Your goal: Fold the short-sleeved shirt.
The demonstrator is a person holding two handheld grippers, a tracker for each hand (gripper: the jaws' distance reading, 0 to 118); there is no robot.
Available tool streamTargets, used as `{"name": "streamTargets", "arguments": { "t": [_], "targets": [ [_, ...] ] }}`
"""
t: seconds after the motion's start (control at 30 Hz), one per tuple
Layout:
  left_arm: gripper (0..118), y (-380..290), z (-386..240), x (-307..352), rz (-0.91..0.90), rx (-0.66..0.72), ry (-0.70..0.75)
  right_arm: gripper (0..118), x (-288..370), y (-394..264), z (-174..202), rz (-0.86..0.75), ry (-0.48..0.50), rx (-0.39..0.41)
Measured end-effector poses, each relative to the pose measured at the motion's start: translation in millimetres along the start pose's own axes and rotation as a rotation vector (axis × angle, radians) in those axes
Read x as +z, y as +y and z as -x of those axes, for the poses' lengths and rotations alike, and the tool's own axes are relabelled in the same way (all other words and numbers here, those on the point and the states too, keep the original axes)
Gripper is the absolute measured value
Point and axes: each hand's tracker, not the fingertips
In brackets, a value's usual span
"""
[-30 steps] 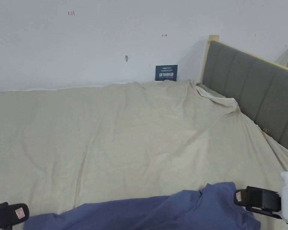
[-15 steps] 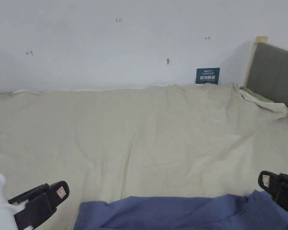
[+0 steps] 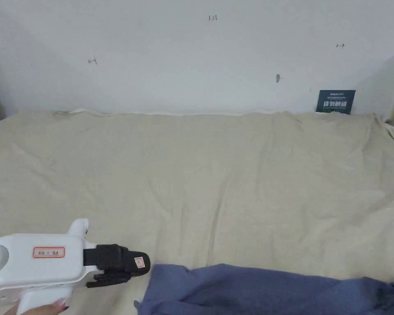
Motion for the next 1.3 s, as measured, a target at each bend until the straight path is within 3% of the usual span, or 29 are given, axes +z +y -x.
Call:
{"name": "streamTargets", "arguments": {
  "t": [0.03, 0.07, 0.1, 0.13, 0.17, 0.37, 0.5, 0.83, 0.97, 1.07, 1.17, 1.23, 1.27, 1.3],
  "targets": [
    [0, 5, 11, -9, 0.026, 0.027, -0.02, 0, -1, 0, 2, 0.009, 0.001, -0.003],
    [16, 10, 23, -17, 0.046, 0.073, -0.035, 0, -3, -3, 2, 0.021, 0.001, -0.007],
    [66, 11, 30, -23, 0.069, 0.111, -0.013, 0, -5, -3, 3, 0.034, 0.004, -0.013],
    [102, 13, 38, -35, 0.099, 0.138, 0.04, 0, -7, -3, 5, 0.047, 0.006, -0.02],
    [118, 15, 46, -44, 0.138, 0.13, 0.039, 0, -8, -4, 6, 0.055, 0.003, -0.024],
    [118, 35, 87, -63, 0.198, 0.18, 0.03, 0, -19, -11, 7, 0.111, 0.006, -0.05],
    [118, 28, 97, -87, 0.258, 0.218, -0.078, 0, -31, -17, 12, 0.151, -0.007, -0.015],
    [118, 22, 92, -114, 0.315, 0.235, -0.173, 0, -56, -28, 20, 0.205, 0.029, -0.028],
    [118, 11, 81, -139, 0.393, 0.348, -0.249, 0, -63, -34, 17, 0.226, 0.041, -0.053],
    [118, 11, 72, -148, 0.396, 0.189, -0.172, 0, -64, -38, 15, 0.24, 0.047, -0.064],
    [118, 15, 74, -141, 0.397, 0.229, -0.175, 0, -64, -41, 12, 0.256, 0.049, -0.056],
    [104, 16, 74, -134, 0.39, 0.237, -0.134, 0, -64, -44, 10, 0.267, 0.047, -0.054],
    [89, 15, 74, -131, 0.385, 0.215, -0.09, 0, -64, -45, 8, 0.271, 0.047, -0.058],
    [51, 15, 76, -126, 0.375, 0.187, -0.028, 0, -65, -47, 6, 0.276, 0.048, -0.066]
  ]
}}
